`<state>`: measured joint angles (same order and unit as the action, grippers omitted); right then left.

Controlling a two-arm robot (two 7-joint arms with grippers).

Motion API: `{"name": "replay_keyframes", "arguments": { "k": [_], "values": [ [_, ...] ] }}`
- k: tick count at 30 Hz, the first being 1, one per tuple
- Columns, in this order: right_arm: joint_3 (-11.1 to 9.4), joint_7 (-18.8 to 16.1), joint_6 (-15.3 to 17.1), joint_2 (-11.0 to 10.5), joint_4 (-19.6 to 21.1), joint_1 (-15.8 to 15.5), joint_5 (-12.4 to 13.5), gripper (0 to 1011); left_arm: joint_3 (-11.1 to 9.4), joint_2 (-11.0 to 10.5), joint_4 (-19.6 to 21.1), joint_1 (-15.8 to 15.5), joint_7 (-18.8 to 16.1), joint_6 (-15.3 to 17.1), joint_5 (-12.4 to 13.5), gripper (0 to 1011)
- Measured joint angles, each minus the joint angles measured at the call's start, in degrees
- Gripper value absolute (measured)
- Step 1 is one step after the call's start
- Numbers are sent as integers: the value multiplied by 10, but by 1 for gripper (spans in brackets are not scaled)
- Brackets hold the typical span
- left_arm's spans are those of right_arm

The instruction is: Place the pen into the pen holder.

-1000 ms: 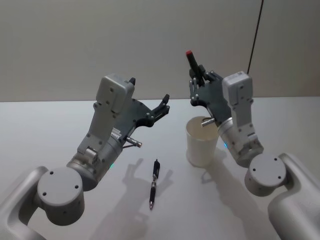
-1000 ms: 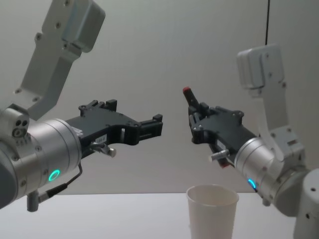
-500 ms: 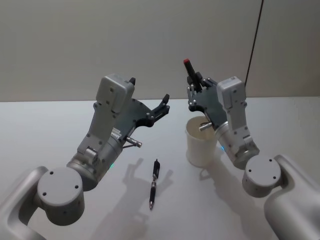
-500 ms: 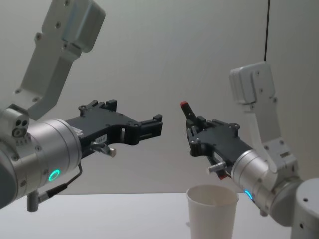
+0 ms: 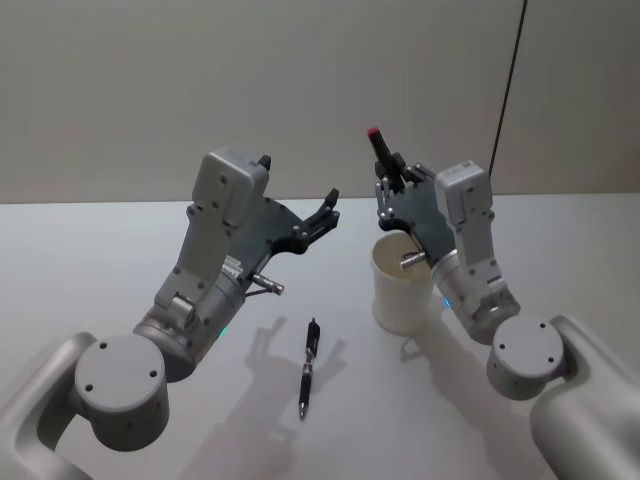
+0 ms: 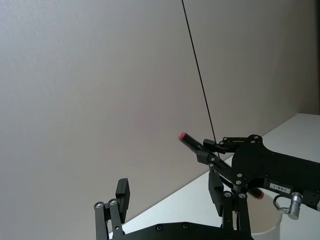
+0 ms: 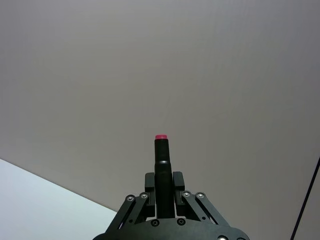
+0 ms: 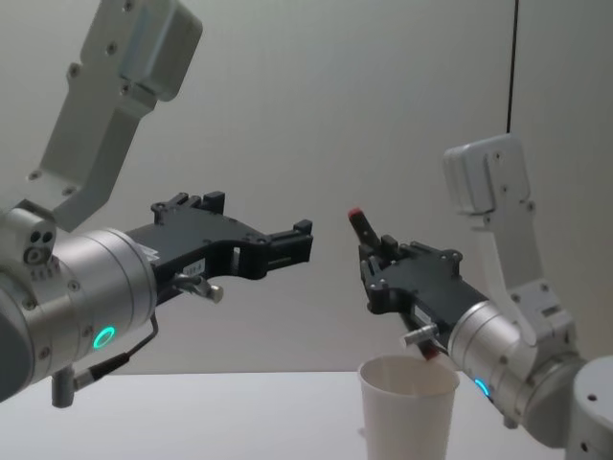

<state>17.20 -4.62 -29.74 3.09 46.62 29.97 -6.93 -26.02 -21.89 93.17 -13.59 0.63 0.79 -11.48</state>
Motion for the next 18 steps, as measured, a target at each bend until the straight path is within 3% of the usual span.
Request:
{"name": "replay_keyframes", "arguments": {
  "k": [7, 18],
  "values": [
    [-2, -3, -3, -1, -6, 0, 2, 367, 0, 0, 0, 0, 0, 0, 0, 1004],
    [-4, -7, -10, -1, -14, 2, 7, 728, 0, 0, 0, 0, 0, 0, 0, 1004]
  ]
}}
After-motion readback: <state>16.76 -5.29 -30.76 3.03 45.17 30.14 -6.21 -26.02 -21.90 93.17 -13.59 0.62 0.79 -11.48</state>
